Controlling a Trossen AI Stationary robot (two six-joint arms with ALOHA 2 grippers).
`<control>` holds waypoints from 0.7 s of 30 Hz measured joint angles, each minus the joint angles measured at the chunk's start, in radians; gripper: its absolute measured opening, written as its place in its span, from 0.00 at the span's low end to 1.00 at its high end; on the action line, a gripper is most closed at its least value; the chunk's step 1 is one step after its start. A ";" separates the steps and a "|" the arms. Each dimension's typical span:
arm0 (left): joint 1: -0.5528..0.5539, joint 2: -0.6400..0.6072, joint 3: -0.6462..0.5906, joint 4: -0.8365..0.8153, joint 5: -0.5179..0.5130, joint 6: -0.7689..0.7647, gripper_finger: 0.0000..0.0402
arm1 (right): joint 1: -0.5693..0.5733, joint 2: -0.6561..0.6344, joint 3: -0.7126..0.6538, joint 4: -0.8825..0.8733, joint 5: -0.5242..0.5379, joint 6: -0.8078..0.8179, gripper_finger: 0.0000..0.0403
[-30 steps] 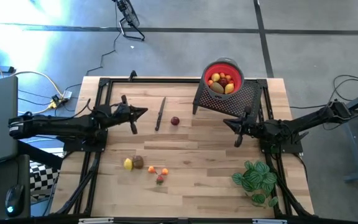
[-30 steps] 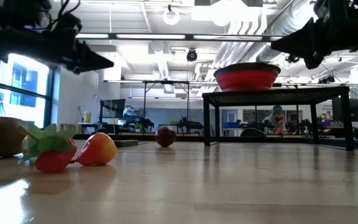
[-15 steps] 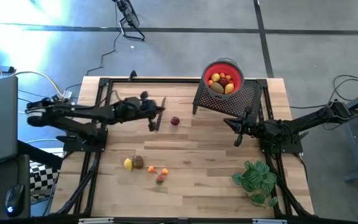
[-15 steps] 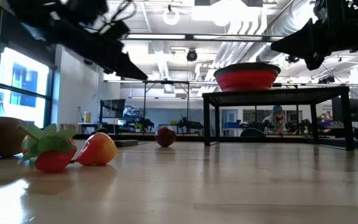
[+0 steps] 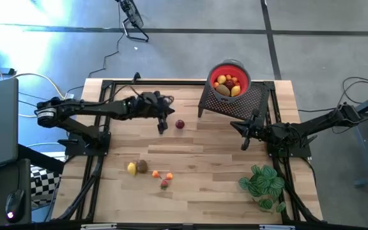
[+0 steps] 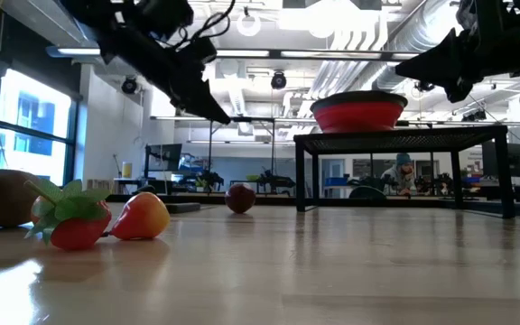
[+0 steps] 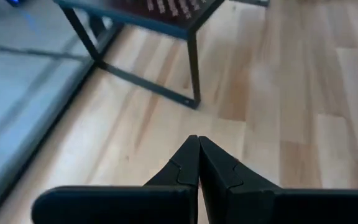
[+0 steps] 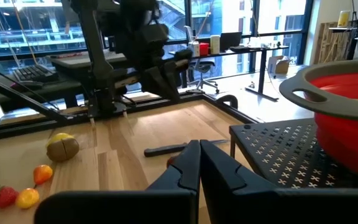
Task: Pick & Place Fruit
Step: Put the red pomegranate into the red strainer bowl on the shelf
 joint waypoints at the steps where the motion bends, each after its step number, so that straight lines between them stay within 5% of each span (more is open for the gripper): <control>1: 0.019 0.000 0.000 -0.009 0.038 -0.016 0.00 | 0.000 -0.004 0.000 -0.003 0.000 0.000 0.01; 13: 0.168 0.053 0.000 -0.009 0.363 0.088 0.00 | 0.000 -0.008 0.000 -0.009 0.048 0.013 0.01; 21: 0.168 0.087 -0.001 0.016 0.280 0.080 0.07 | 0.000 -0.007 0.000 -0.016 0.048 0.062 0.01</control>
